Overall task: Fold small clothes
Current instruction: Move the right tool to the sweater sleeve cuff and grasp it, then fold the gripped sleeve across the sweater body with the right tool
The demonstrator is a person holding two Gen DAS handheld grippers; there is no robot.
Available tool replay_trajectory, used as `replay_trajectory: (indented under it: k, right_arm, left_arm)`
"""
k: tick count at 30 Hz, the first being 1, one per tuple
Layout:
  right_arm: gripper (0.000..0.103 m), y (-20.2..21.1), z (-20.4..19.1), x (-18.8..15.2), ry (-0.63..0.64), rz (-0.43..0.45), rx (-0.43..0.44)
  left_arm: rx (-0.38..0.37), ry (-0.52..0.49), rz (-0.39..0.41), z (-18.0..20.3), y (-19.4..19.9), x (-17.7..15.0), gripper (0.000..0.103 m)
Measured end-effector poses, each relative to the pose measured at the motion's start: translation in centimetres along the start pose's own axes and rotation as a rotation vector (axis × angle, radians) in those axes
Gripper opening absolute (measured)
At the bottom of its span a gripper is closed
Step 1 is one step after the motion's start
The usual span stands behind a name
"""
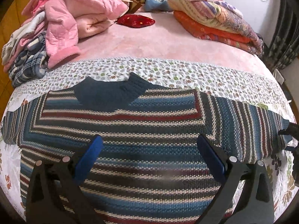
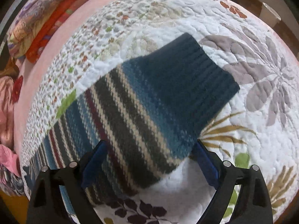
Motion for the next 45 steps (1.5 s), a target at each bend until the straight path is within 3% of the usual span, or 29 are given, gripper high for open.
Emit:
replay_trajectory:
  k: [3,6,7,8,9,15,22,37,45]
  right_arm:
    - [0.077,0.2,0.6,0.5,-0.011,0.034,-0.02]
    - [0.048,0.4,1.1,1.3,0.013,0.068,-0.024]
    - [0.028,0.7,1.1,1.4,0.014,0.074,0.009]
    - [0.015,0.9,1.0,1.6,0.001,0.071,0.065]
    - [0.015,1.2,0.8,1.7,-0.02,0.064,0.107]
    - [0.014,4.5,-0.6,0.8,0.033,0.122,0.145]
    - [0.014,7.4,-8.5,-2.9,0.183,0.136,0.228]
    - [0.014,9.0,-25.2,-17.4,0.578,0.096,0.303]
    - [0.014,6.5,-29.9,-23.8,0.802,0.092,0.207]
  left_arm:
    - [0.005,-0.02,-0.009,0.2,-0.5,-0.3,0.1]
    - [0.006,-0.02,-0.016,-0.1,-0.5,-0.5,0.1]
    - [0.005,-0.014,-0.017,-0.3,-0.5,-0.5,0.1]
    - [0.006,-0.008,-0.016,-0.7,-0.3,-0.6,0.1]
    - [0.005,-0.005,-0.016,-0.9,-0.3,-0.6,0.1]
    - [0.015,0.022,-0.022,-3.6,0.3,-1.1,0.1]
    - [0.031,0.087,-0.039,-7.9,0.7,-1.7,0.1]
    - [0.042,0.122,-0.025,-13.9,2.6,-2.8,0.1]
    - [0.04,0.138,-0.03,-15.9,3.1,-3.3,0.1]
Point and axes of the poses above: each gripper's, at about its wrist camera, not at the fingertips, and y roughly against the way its jaws point, z to its right, x to its top, the point moved 4 cm from there along -y, roughly the way its jaws point, and after that the axes turned 7 degrees about -x, right-handed, at the moved point
